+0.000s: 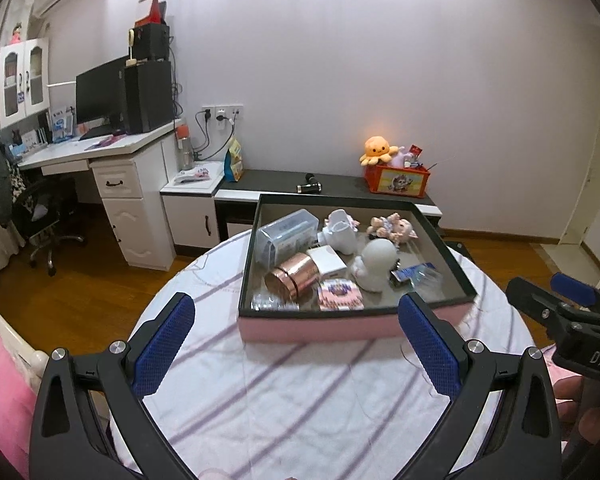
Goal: Organize rigid objects
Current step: 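Withdraw both tools from the box back over the table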
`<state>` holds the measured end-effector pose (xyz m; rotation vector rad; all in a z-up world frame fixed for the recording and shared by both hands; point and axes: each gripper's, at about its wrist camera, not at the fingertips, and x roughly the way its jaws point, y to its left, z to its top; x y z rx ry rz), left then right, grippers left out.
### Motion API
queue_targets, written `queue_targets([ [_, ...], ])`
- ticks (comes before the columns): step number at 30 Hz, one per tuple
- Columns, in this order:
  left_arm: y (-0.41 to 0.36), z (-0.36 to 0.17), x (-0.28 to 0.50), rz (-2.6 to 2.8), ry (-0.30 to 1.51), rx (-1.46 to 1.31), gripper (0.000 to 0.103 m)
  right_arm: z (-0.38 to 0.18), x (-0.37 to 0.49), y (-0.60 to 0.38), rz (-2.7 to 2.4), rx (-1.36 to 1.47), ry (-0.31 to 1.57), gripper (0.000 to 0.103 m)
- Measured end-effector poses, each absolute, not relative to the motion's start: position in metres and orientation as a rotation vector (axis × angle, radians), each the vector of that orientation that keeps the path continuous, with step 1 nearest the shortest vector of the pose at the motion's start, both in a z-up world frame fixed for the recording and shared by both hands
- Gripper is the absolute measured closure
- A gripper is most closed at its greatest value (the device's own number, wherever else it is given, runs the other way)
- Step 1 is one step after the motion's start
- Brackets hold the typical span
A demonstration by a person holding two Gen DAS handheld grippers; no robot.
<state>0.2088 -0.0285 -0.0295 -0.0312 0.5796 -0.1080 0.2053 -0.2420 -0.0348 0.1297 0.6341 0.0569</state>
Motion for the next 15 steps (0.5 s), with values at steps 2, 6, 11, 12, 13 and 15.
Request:
queue_targets([
  [2, -0.029, -0.027, 0.196, -0.111, 0.573, -0.031, 0.000, -0.028, 0.189, -0.241, 0.054, 0.122, 0.616, 0.000],
  [6, -0.030, -0.022, 0.169, -0.113, 0.560, -0.028, 0.000, -0.018, 0.160, -0.240, 0.054, 0.117, 0.589, 0.000],
  [11, -0.031, -0.016, 0.134, -0.110, 0.538, -0.027, 0.000, -0.009, 0.127, -0.237, 0.069, 0.111, 0.560, 0.000],
  [12, -0.031, -0.015, 0.128, -0.108, 0.533, -0.027, 0.000, -0.008, 0.122, -0.238, 0.070, 0.110, 0.554, 0.000],
  [13, -0.030, -0.014, 0.121, -0.106, 0.530, -0.030, 0.000, -0.007, 0.115, -0.237, 0.072, 0.109, 0.549, 0.000],
  [15, -0.030, -0.014, 0.108, -0.102, 0.523, -0.035, 0.000, -0.006, 0.102, -0.236, 0.078, 0.107, 0.544, 0.000],
])
